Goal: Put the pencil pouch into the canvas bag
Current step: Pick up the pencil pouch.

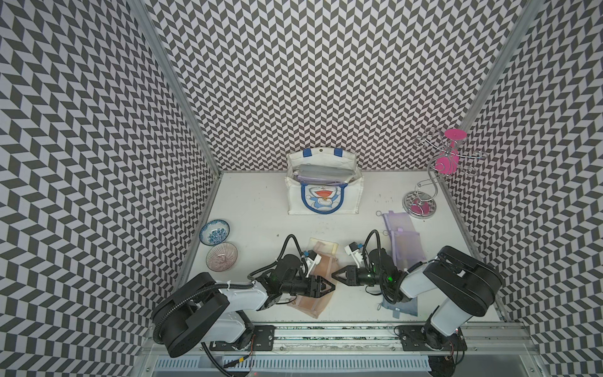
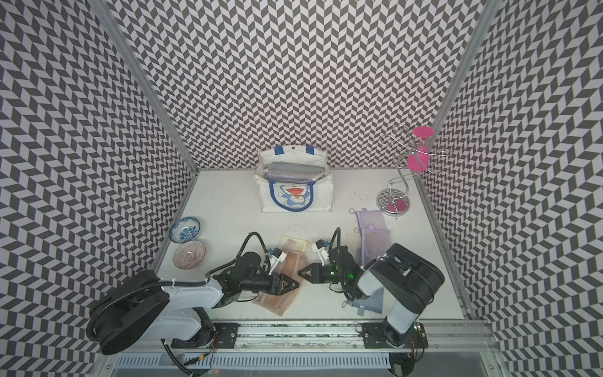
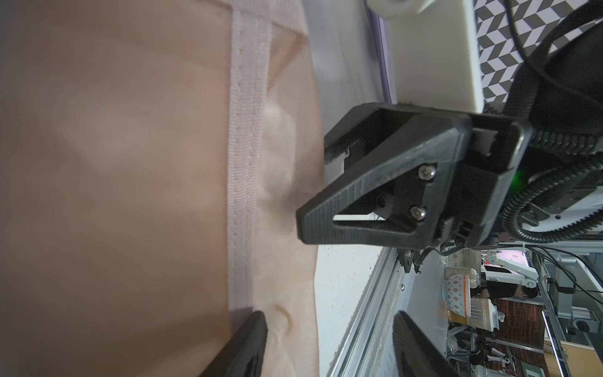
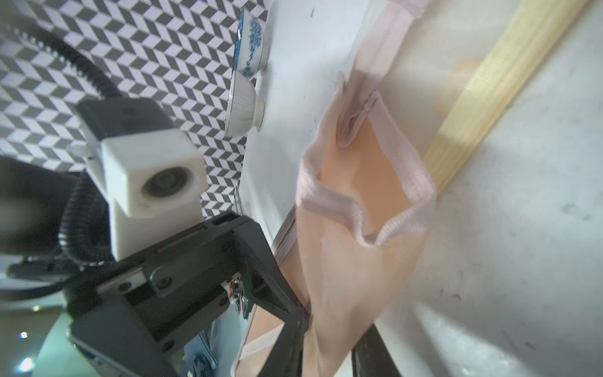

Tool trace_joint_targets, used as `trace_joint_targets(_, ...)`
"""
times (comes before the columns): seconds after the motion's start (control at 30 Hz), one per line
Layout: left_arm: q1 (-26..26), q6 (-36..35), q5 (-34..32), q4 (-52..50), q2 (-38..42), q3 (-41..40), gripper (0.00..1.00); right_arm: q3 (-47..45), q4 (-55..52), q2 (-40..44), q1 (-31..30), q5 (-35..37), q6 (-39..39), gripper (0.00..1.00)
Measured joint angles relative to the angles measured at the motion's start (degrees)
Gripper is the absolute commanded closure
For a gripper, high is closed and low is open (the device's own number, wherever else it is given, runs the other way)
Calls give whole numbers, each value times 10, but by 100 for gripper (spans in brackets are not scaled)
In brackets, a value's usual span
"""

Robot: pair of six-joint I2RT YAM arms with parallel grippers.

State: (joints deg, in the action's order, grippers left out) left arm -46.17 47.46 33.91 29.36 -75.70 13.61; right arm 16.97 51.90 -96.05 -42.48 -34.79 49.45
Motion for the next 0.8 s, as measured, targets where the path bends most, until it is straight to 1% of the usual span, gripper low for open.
trace_joint_targets(0.07,0,0,0,0,3,0,37,2,1,-1,0,-1,-1,96)
trace_joint_targets(0.13,0,-2,-1,-5,5,1,37,5,2,-1,1,-4,-3,100)
trace_joint_targets(0.23,-1,-15,-10,-40,25,12,37,5,1,0,4,-6,-9,100)
trace_joint_targets(0.3,-1,-28,-24,-77,57,27,37,5,-13,12,7,-5,-20,100)
trace_joint_targets(0.43,16,-71,-59,-159,152,85,37,5,-83,101,10,7,-68,100)
trace_joint_targets(0.5,44,-93,-68,-189,194,113,37,13,-129,158,10,16,-101,100)
trace_joint_targets(0.6,108,-127,-72,-219,243,137,37,31,-194,238,10,32,-153,100)
trace_joint_targets(0.67,154,-150,-69,-234,260,144,37,43,-233,287,11,41,-183,100)
trace_joint_targets(0.73,188,-167,-60,-243,268,144,36,52,-261,329,15,46,-202,100)
trace_joint_targets(0.8,210,-181,-48,-245,272,144,34,60,-281,372,21,45,-220,100)
